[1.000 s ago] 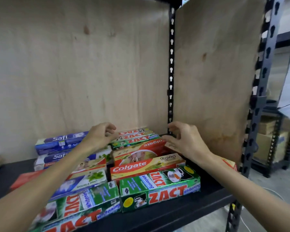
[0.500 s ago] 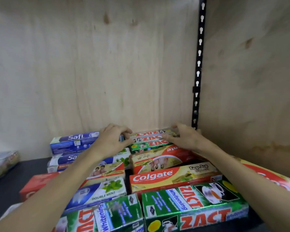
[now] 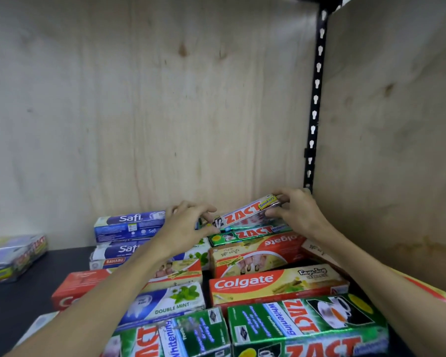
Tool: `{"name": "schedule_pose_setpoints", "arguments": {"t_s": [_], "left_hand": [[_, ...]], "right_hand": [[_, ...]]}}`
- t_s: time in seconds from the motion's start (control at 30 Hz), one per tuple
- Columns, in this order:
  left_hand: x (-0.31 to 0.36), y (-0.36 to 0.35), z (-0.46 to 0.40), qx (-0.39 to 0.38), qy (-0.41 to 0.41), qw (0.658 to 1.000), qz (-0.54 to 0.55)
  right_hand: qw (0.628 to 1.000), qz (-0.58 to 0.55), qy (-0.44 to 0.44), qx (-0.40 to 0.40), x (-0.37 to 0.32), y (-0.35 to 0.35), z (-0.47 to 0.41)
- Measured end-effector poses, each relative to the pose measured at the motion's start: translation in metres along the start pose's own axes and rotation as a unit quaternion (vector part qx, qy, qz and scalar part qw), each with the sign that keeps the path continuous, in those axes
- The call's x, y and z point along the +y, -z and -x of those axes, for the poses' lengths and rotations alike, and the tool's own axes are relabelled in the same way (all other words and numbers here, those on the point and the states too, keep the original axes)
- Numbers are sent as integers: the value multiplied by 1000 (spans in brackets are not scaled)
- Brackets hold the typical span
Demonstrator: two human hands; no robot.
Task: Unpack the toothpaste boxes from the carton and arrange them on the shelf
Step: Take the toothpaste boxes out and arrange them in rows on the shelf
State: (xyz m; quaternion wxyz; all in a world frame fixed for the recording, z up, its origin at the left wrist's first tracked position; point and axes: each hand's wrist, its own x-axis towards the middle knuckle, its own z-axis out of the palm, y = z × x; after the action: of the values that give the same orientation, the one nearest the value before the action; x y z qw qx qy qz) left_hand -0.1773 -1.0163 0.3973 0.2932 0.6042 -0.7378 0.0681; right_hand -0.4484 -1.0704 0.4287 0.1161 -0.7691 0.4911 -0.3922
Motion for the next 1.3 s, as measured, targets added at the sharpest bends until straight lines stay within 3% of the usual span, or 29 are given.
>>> {"name": "schedule_pose_setpoints", "arguments": {"t_s": [0.13,0.3,0.47,0.67,1.0,1.3], "left_hand": [[15,3,3,37,-40,999,3],[36,28,9,77,-102,992,4],[36,70,53,67,-112,991,43],[6,125,134,72,-61,993,64],[-66,222,294,99,65,992,53],[-127,269,395,110,175,978,15]], "right_hand": [[997,-3,28,74,-3,14,5],[994,-43,33,92,-6,32,22],[994,-51,33,89,-32,26,53],[992,-45,83,79,-96,-11,87],[978,-102,180,-23,-227,-106,150],[956,-41,258,-132,-311,-184,199]]}}
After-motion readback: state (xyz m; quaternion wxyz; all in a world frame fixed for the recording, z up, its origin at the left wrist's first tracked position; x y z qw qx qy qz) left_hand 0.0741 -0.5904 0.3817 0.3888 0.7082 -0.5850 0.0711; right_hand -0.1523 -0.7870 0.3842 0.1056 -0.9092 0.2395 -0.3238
